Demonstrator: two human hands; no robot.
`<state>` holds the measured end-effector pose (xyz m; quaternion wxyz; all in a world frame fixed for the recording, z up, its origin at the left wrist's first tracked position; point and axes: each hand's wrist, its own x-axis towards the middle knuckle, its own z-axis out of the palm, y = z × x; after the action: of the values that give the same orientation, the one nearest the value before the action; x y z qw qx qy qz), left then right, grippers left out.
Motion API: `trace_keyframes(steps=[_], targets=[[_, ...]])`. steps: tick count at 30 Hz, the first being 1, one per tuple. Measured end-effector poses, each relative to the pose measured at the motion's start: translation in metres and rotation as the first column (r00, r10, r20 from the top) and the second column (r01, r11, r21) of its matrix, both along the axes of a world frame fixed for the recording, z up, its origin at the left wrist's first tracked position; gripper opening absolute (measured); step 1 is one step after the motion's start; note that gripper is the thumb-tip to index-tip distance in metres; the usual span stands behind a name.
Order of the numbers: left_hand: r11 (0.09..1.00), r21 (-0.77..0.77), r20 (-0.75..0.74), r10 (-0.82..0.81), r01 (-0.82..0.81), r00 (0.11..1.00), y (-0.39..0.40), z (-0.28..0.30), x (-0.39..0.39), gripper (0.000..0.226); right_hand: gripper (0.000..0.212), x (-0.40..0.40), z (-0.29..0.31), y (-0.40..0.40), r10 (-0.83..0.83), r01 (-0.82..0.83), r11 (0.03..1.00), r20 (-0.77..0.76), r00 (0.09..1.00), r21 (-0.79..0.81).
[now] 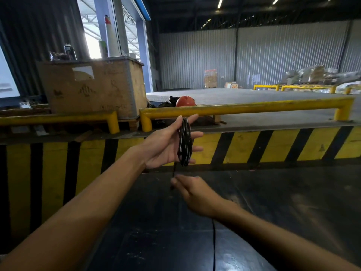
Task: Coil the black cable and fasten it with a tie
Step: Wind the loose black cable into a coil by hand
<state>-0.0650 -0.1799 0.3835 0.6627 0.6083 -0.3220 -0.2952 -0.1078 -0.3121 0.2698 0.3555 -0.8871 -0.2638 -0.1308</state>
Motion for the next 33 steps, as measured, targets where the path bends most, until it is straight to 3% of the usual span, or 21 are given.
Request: trace_keyframes(steps=[3, 6, 8, 11, 13, 16, 19, 22, 25, 27, 30, 33], targets=[[0.940, 0.236, 0.308, 0.167, -0.246, 0.937, 0.003, -0.007, 0.006, 0.042, 0.028, -0.001, 0.024, 0.008, 0.026, -0.024, 0.999, 0.068, 0.997, -0.035], [0.763, 0.412, 0.666, 0.121, -0.498, 0.736, 0.014, -0.015, 0.016, 0.043, 0.023, 0.005, 0.047, -0.014, -0.008, 0.019, 0.990, 0.077, 0.997, -0.143], [0.674, 0.504, 0.700, 0.048, -0.540, 0.713, 0.026, -0.019, 0.019, 0.048, 0.021, 0.008, 0.061, -0.031, -0.051, 0.064, 0.981, 0.077, 0.996, -0.183], [0.554, 0.644, 0.618, 0.030, -0.528, 0.786, 0.040, -0.020, 0.016, 0.062, 0.019, 0.013, 0.082, -0.052, -0.102, 0.120, 0.980, 0.120, 0.988, -0.157], [0.600, 0.673, 0.525, 0.025, -0.433, 0.851, 0.043, -0.021, 0.009, 0.061, 0.017, 0.017, 0.093, -0.063, -0.131, 0.152, 0.980, 0.160, 0.978, -0.128], [0.798, 0.588, 0.273, -0.047, -0.128, 0.961, 0.040, -0.016, -0.003, 0.045, 0.012, 0.025, 0.101, -0.073, -0.199, 0.212, 0.977, 0.226, 0.954, -0.037], [0.923, 0.358, 0.015, -0.160, 0.144, 0.987, 0.033, -0.005, -0.011, 0.044, 0.027, 0.030, 0.093, -0.070, -0.230, 0.219, 0.973, 0.204, 0.951, 0.079], [0.966, 0.070, -0.059, -0.243, 0.247, 0.968, 0.025, 0.010, -0.014, 0.052, 0.040, 0.027, 0.067, -0.053, -0.112, 0.100, 0.982, 0.073, 0.991, 0.159], [0.977, -0.134, -0.009, -0.169, 0.166, 0.986, 0.017, 0.023, -0.012, 0.047, 0.033, 0.016, 0.030, -0.025, -0.004, 0.009, 0.986, -0.032, 0.999, 0.166], [0.989, -0.149, 0.056, -0.015, 0.024, 0.998, 0.011, 0.027, -0.009, 0.041, 0.031, 0.008, 0.008, -0.010, 0.020, -0.014, 0.997, -0.076, 0.997, 0.072], [0.974, -0.016, 0.291, 0.223, -0.228, 0.930, 0.007, 0.018, 0.001, 0.041, 0.026, 0.000, -0.003, -0.008, 0.071, -0.079, 0.992, -0.087, 0.994, -0.094], [0.851, 0.210, 0.614, 0.268, -0.482, 0.742, 0.015, 0.004, 0.010, 0.047, 0.024, -0.006, 0.012, -0.024, 0.059, -0.077, 0.966, -0.080, 0.995, -0.247]])
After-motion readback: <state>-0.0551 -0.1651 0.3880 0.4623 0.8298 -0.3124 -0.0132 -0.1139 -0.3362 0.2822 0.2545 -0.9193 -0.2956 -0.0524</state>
